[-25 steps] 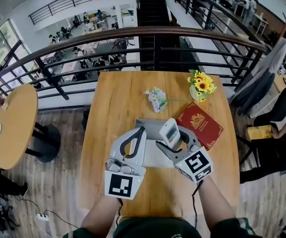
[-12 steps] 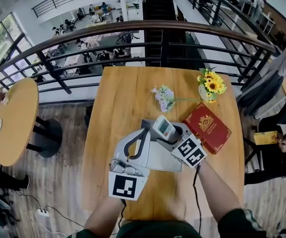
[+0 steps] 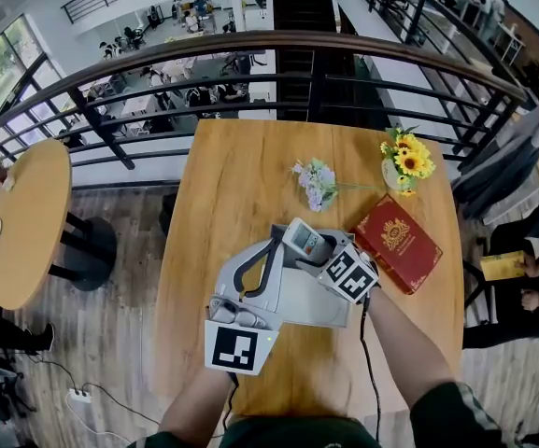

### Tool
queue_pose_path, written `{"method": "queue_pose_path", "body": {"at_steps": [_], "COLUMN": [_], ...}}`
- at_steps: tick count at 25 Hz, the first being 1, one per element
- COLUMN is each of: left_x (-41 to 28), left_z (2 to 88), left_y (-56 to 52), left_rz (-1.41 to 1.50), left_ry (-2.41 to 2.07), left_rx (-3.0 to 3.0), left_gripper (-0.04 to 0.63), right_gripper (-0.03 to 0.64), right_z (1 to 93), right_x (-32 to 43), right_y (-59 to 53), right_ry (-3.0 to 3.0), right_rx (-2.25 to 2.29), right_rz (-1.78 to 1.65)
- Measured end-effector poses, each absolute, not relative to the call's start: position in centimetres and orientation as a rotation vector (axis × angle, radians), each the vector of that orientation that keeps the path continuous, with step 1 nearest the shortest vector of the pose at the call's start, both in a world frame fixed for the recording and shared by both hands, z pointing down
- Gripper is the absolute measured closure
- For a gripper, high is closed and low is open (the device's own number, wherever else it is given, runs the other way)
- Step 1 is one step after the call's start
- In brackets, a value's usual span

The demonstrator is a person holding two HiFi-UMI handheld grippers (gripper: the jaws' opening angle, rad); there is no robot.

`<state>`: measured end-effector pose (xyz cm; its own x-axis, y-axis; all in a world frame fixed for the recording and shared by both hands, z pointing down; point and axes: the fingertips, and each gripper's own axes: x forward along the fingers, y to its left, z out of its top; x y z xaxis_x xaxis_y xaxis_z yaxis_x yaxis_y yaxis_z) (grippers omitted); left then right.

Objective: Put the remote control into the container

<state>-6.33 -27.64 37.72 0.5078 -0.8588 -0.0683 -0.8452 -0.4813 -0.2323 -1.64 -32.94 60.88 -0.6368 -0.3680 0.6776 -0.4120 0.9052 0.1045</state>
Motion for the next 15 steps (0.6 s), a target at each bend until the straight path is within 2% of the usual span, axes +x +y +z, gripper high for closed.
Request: {"method": "queue_pose_path", "body": {"at_steps": [15], "left_x": [-6.7], "left_z": [39.2], "left_y": [-29.5], "left_rz": [-0.087], "left_ry": [1.461], "left_rx": [-2.547], "left_gripper": [0.600], "right_gripper": [0.324], "right_z": [66.3], "right_x": [-1.0], "right_y": [-34.2], "right_ry": [-2.199], "right_rx": [0.493], "right_rz": [0.141]}}
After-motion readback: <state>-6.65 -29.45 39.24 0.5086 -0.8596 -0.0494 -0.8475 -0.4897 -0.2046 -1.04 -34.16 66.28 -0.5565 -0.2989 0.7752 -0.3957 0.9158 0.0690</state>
